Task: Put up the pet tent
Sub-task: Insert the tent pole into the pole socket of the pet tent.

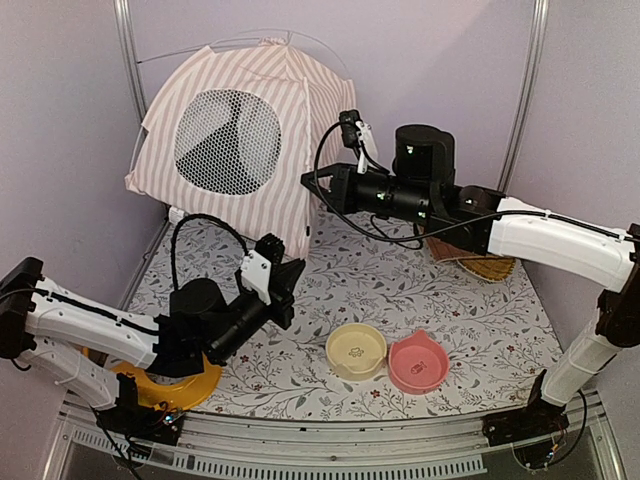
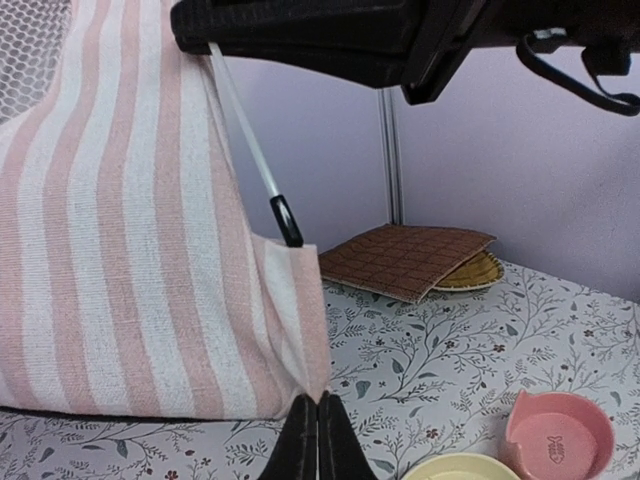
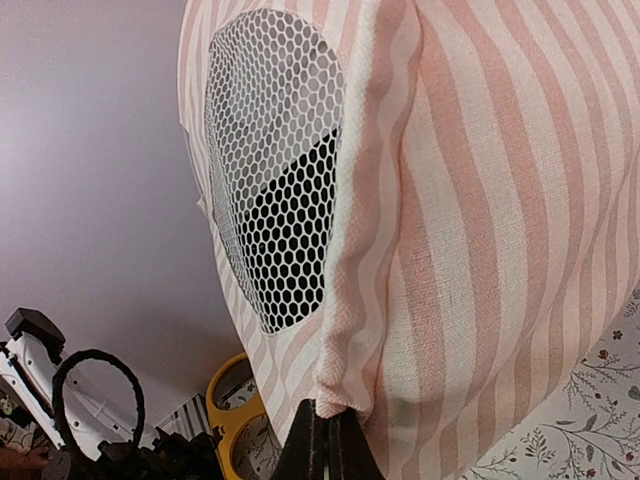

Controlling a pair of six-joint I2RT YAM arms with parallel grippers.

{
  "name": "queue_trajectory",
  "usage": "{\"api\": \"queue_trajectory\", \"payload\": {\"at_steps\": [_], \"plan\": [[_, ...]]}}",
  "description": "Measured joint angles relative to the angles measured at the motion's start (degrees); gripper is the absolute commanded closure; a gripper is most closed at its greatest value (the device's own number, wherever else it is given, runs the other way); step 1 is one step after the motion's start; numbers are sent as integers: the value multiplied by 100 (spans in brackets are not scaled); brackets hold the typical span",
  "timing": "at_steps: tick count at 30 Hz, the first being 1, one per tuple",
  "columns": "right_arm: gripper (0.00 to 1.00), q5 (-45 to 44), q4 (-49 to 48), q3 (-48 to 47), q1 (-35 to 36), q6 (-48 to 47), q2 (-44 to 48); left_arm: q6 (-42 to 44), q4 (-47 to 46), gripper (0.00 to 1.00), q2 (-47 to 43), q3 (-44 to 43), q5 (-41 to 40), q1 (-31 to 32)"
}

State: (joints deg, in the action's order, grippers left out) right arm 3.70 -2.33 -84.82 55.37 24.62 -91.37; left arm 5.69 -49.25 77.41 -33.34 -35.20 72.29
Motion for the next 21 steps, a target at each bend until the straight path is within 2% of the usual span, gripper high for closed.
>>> {"api": "queue_trajectory", "payload": {"at_steps": [21], "plan": [[100,-39,-87,31,13,4,-98,-247,55,100,-101,0,-37,28]]}}
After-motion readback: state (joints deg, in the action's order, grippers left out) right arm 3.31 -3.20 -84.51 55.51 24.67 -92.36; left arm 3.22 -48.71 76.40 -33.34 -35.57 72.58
